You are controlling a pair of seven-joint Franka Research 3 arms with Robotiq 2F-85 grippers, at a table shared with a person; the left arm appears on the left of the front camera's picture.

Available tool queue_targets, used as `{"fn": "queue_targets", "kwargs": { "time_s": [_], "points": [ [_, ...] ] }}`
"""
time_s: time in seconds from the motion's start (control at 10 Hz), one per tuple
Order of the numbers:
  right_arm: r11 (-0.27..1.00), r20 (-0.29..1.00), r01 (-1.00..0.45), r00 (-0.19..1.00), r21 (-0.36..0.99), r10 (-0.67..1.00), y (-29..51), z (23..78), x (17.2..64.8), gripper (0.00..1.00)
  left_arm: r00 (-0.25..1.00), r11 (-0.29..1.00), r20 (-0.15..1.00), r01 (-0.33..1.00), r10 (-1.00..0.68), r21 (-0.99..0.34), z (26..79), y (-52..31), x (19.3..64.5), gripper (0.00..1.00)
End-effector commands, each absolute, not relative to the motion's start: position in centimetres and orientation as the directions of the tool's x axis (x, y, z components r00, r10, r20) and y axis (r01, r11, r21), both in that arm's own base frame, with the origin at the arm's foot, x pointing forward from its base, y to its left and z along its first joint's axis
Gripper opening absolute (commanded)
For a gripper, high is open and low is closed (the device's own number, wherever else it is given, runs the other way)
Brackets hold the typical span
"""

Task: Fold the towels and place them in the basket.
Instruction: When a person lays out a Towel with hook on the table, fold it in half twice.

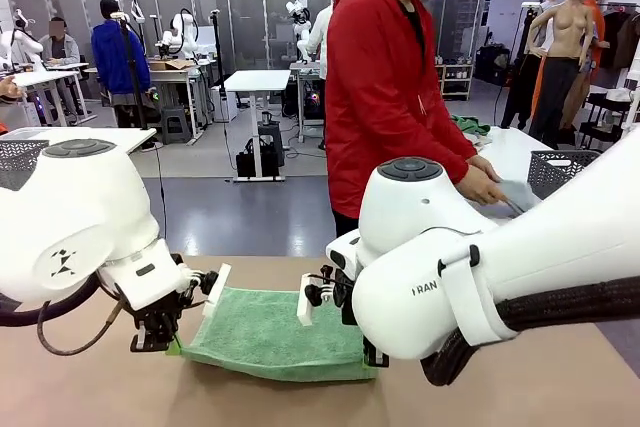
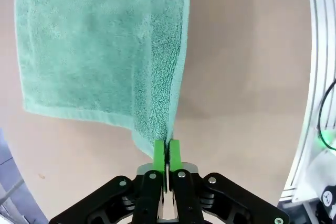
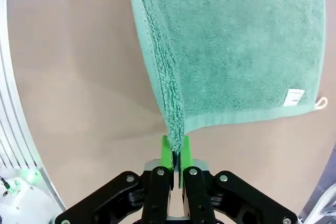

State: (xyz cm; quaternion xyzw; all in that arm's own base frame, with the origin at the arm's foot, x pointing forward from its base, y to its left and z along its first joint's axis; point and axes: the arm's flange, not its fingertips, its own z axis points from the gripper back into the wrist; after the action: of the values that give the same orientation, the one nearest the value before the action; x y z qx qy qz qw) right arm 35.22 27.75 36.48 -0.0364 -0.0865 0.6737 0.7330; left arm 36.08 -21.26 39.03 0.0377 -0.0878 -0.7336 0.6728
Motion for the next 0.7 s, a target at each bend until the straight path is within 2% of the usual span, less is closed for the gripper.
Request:
{"fn": "queue_targets", "kwargs": {
  "time_s": [0.0,0.3,0.6],
  "points": [
    [0.049,0.091,-0.976,0.03,-0.212,0.995,26.8,37.6,38.1,0.07,-0.089,-0.082,0.028,0.977,-0.996,0.199,40.6,-21.9,38.3,0.04],
    [0.045,0.095,-0.974,0.024,-0.224,0.995,25.7,38.4,42.2,0.07,-0.074,-0.07,0.015,0.978,-0.997,0.197,42.0,-22.8,42.9,0.04],
    [0.027,0.096,-0.973,0.005,-0.229,0.995,25.6,37.1,46.7,0.07,-0.075,-0.075,-0.007,0.979,-0.997,0.189,41.0,-24.1,47.7,0.04]
  ]
}}
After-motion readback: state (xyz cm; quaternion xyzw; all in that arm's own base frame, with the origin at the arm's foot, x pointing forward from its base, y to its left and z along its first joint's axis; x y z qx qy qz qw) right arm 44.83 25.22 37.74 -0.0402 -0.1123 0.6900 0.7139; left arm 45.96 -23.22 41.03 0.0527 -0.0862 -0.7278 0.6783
